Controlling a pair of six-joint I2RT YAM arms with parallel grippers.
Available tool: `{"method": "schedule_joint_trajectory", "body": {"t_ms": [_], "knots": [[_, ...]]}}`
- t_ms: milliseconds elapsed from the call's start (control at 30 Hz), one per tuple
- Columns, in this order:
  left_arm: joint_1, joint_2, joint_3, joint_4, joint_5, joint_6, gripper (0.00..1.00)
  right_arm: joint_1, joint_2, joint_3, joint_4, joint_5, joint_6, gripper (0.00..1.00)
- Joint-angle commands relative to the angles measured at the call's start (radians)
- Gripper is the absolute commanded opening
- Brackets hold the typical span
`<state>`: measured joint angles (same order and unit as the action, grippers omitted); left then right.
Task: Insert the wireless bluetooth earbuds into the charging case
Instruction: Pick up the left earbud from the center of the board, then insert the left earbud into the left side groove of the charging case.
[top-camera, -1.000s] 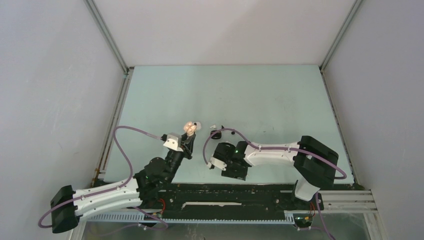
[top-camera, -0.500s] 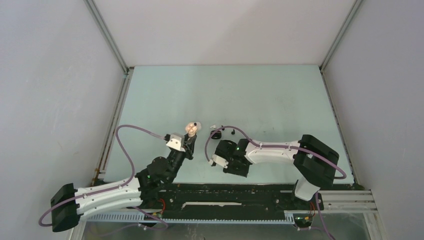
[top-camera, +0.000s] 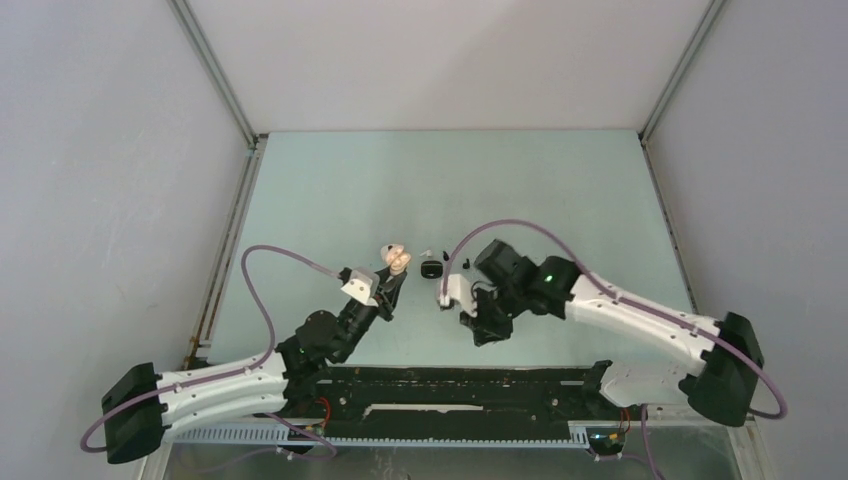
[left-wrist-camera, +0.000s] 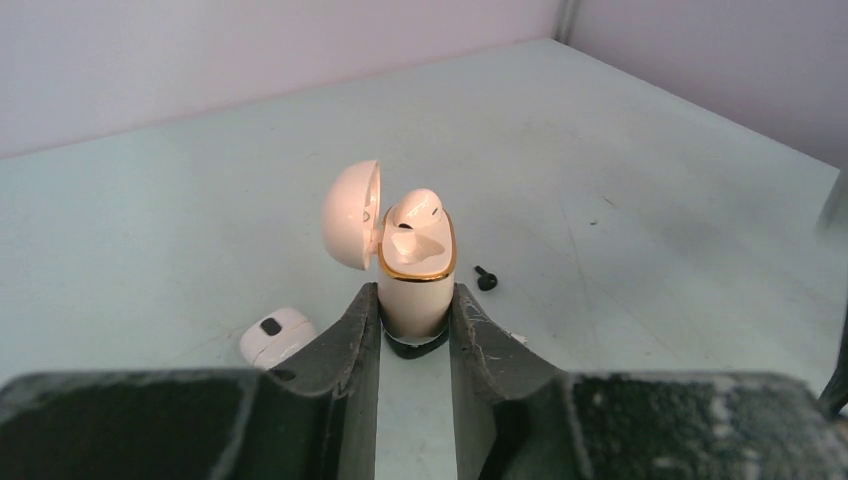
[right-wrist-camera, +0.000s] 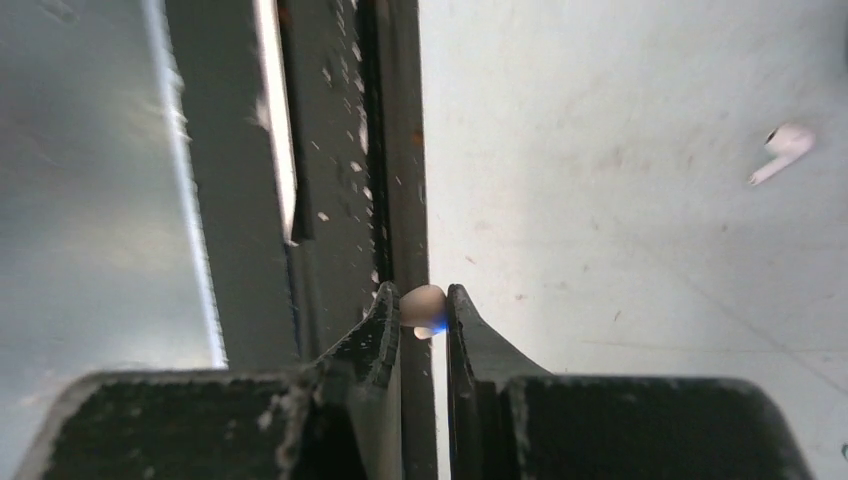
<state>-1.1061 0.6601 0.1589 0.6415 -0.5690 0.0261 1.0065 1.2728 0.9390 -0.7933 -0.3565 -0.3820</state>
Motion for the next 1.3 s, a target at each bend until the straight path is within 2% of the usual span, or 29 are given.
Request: {"method": "schedule_joint_trajectory", "body": {"t_ms": [0,100,200,367,533,667,833,967,1133,1267], "knots": [[0.054,0.049,0.002,0.133,0.225,-0.018,0.00,-0.156,-0.061,0.121,-0.072,-0.440,-0.120,0.07],[0.105,0.099,-0.008,0.217,0.384,-0.081,0.00,-0.220,-0.051,0.243,-0.095,-0.629,-0.140,0.08],[0.122,0.151,0.005,0.287,0.537,-0.106,0.00,-0.245,-0.022,0.366,-0.102,-0.752,-0.163,0.07],[0.124,0.205,0.055,0.310,0.709,-0.140,0.00,-0.252,0.035,0.537,-0.096,-0.879,-0.219,0.08],[0.129,0.228,0.088,0.310,0.799,-0.176,0.00,-0.251,0.071,0.596,0.025,-0.874,-0.197,0.07],[0.134,0.263,0.112,0.344,0.838,-0.210,0.00,-0.249,0.103,0.599,0.146,-0.832,-0.128,0.06],[0.176,0.311,0.141,0.391,0.913,-0.276,0.00,-0.251,0.142,0.587,0.224,-0.801,-0.137,0.05],[0.215,0.337,0.143,0.453,0.981,-0.344,0.00,-0.252,0.140,0.598,0.175,-0.814,-0.204,0.07],[0.224,0.318,0.152,0.411,1.020,-0.332,0.00,-0.256,0.121,0.611,0.012,-0.812,-0.392,0.09],[0.234,0.318,0.150,0.437,1.049,-0.354,0.00,-0.267,0.109,0.577,-0.009,-0.821,-0.438,0.08]]}}
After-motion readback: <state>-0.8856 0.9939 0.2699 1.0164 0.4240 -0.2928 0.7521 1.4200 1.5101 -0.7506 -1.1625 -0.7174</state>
